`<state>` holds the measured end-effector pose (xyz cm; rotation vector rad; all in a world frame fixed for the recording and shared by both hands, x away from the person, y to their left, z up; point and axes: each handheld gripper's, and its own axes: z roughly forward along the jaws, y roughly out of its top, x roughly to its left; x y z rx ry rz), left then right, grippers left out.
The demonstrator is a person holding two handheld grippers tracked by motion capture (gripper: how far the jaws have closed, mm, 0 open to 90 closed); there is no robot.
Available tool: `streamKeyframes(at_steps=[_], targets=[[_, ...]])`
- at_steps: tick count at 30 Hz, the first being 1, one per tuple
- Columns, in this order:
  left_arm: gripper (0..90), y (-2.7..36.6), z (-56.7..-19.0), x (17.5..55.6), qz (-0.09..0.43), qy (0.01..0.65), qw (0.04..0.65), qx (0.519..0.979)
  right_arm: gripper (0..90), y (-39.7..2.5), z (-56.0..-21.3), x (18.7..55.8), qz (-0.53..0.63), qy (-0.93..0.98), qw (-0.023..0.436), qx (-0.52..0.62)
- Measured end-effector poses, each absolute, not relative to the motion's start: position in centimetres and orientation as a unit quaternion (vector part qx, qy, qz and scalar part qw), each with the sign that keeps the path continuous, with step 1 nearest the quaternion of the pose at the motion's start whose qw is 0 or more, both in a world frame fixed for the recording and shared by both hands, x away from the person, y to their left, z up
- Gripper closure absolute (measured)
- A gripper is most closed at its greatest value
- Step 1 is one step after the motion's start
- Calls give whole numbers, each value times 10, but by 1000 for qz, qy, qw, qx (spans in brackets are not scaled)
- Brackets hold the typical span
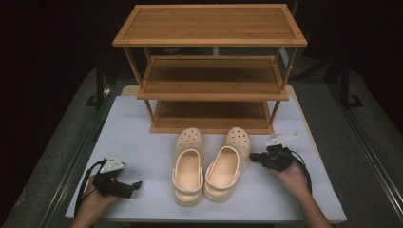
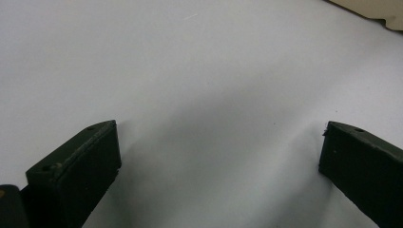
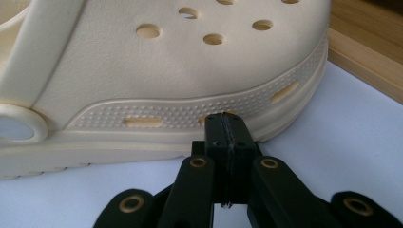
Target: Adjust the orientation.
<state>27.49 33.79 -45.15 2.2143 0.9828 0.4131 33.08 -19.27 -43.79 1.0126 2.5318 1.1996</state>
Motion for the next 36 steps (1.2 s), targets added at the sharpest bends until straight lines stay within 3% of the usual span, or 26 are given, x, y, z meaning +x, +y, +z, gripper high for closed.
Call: streamKeyframes(at_steps=[29,36], targets=[[0,338,-451,275,158,377,335,849,894,-149,-438,357,403,855,64,320],[0,338,-451,275,158,377,336,849,826,-160,-434,353,414,842,71,340]])
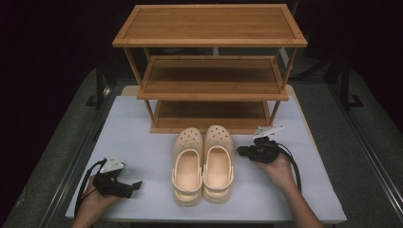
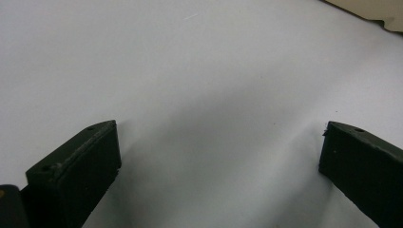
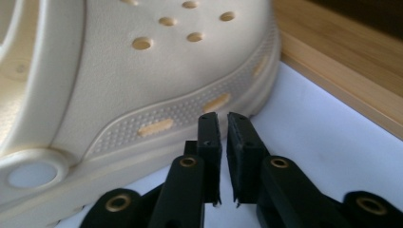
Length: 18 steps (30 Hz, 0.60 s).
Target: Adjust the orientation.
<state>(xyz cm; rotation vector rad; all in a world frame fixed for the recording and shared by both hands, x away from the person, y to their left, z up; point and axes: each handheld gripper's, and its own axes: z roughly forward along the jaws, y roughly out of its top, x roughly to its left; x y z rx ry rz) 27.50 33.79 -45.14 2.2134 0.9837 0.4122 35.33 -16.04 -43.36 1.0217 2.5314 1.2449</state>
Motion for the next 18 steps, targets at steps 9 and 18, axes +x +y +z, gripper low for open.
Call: streamKeyframes(at_steps=[9,18], targets=[[0,338,-451,275,158,376,336,849,637,-180,-420,335,430,824,70,361],[0,337,-447,276,150,389,343,842,427,-184,-412,321,441,813,80,372]])
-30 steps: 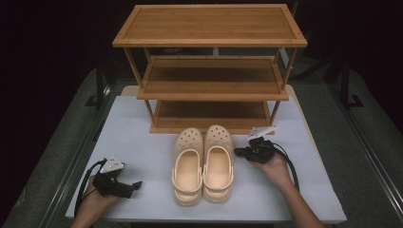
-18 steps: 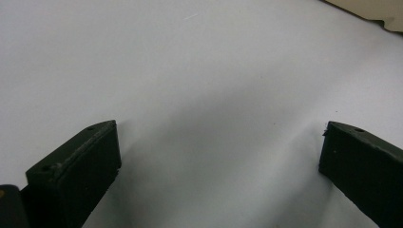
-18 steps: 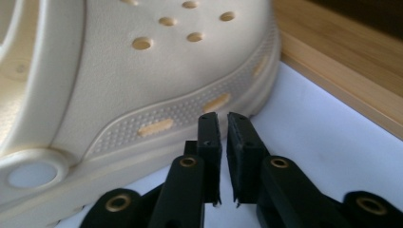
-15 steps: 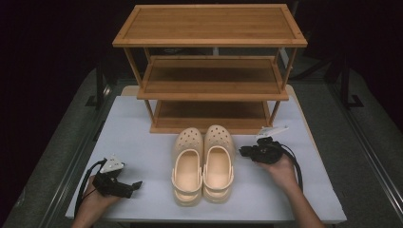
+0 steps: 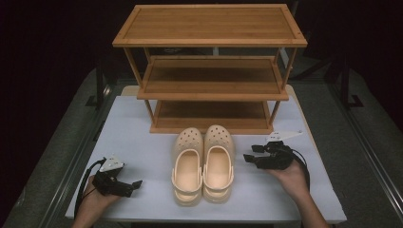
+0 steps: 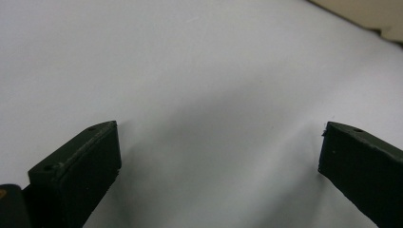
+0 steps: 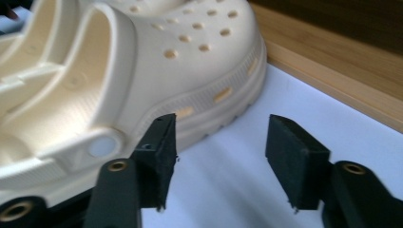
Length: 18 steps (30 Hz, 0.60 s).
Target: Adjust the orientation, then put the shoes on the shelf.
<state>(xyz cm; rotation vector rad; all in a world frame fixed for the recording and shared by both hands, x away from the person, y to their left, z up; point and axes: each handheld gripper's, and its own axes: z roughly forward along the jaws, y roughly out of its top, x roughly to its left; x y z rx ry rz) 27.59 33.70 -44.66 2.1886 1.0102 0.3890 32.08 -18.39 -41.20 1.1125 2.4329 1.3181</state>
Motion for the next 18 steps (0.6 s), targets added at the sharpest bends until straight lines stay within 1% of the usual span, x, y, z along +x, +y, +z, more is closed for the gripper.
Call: streamKeyframes(at_steps=[1,4,7,9,13,15,18], targets=[[0,336,-444,276,150,387,346,841,413,-184,-410,320,446,810,76,372],[0,331,-436,276,149,383,358,839,409,-180,-406,317,454,810,74,365],[0,324,-429,276,146,375,369,838,377,-174,-402,314,457,811,74,357],[0,316,-422,278,138,367,383,836,353,-170,-400,313,455,813,70,355],[0,301,-411,281,137,350,391,840,333,-162,-395,312,456,814,71,353],[0,291,-404,284,138,337,396,843,294,-156,-393,311,455,815,75,350],[0,277,-396,289,134,324,408,843,260,-148,-391,310,454,817,77,346]])
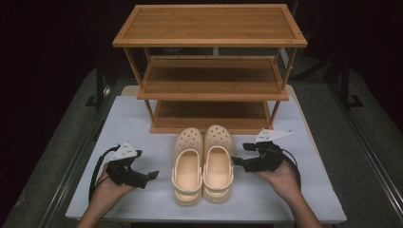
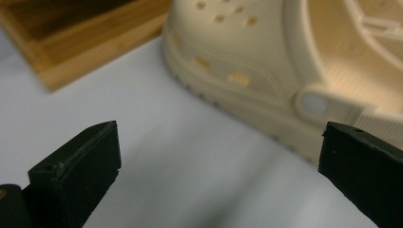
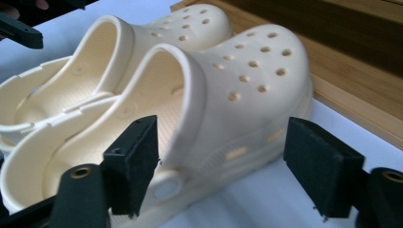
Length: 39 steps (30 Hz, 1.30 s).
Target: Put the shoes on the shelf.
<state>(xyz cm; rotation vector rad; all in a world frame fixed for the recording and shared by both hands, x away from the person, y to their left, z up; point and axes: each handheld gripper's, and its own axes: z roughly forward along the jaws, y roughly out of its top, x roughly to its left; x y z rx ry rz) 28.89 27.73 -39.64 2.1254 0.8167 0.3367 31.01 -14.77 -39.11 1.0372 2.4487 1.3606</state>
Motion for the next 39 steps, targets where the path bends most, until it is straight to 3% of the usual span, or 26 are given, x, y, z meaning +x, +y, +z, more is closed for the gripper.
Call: streamKeyframes(at_steps=[15,17,20,21,23,26,28,34,39], targets=[[0,210,-396,319,112,285,416,856,217,-123,-402,318,444,824,74,345],[79,207,-399,318,115,279,411,860,218,-122,-405,318,442,824,73,347],[93,206,-401,318,115,277,409,862,221,-120,-408,319,438,826,72,348],[147,205,-401,318,117,276,409,862,222,-120,-410,320,438,826,72,348],[151,204,-403,318,124,278,403,863,226,-119,-411,320,434,828,72,348],[234,205,-404,317,127,278,395,866,238,-118,-413,321,430,829,73,350],[306,205,-404,317,126,277,393,868,292,-119,-414,321,430,830,73,349],[355,206,-401,317,124,281,390,868,366,-120,-413,320,436,829,70,344],[446,210,-398,316,132,279,387,868,437,-124,-411,319,438,827,77,343]])
